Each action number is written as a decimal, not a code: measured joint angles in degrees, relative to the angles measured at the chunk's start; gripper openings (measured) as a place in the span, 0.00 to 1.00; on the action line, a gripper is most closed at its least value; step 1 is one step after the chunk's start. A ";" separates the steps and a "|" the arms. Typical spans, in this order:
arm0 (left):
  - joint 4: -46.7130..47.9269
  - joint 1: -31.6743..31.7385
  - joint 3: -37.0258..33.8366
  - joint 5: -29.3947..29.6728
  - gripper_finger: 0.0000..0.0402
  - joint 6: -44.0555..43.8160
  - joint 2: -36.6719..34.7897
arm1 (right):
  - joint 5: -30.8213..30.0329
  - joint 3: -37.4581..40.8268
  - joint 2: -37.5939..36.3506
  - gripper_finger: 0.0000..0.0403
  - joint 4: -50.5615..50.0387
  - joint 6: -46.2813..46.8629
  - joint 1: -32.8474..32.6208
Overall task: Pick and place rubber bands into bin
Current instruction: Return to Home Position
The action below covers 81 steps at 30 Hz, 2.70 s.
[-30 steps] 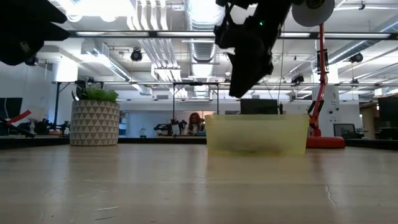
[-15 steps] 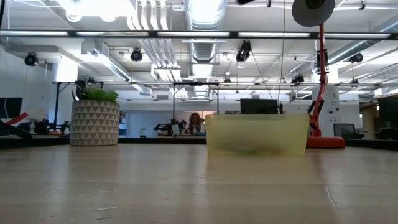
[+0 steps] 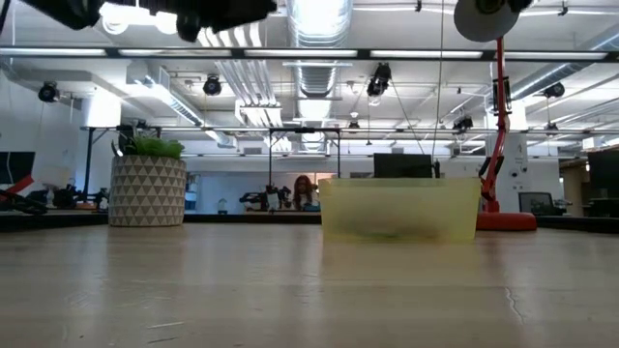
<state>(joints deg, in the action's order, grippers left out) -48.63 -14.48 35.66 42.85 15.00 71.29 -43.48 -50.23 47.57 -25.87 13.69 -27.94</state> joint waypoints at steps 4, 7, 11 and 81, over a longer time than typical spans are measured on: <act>-0.18 0.03 -6.41 2.74 0.26 -7.67 -4.53 | 1.99 9.89 -10.29 0.39 7.41 -1.85 -0.44; -0.82 -0.26 -13.31 2.69 0.26 -12.57 -11.65 | 4.86 14.58 -16.27 0.38 11.01 -3.47 -0.41; -1.96 -0.21 -22.19 -0.94 0.26 -14.64 -23.14 | 9.38 18.27 -23.23 0.39 11.57 -5.22 -0.41; 17.47 -0.08 -35.37 -23.40 0.26 -19.44 -58.74 | 43.20 49.72 -46.06 0.35 34.80 4.08 32.25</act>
<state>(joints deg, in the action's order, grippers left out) -31.17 -14.57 0.30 19.45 -4.44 12.54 -0.28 -0.51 1.52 8.93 17.77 4.31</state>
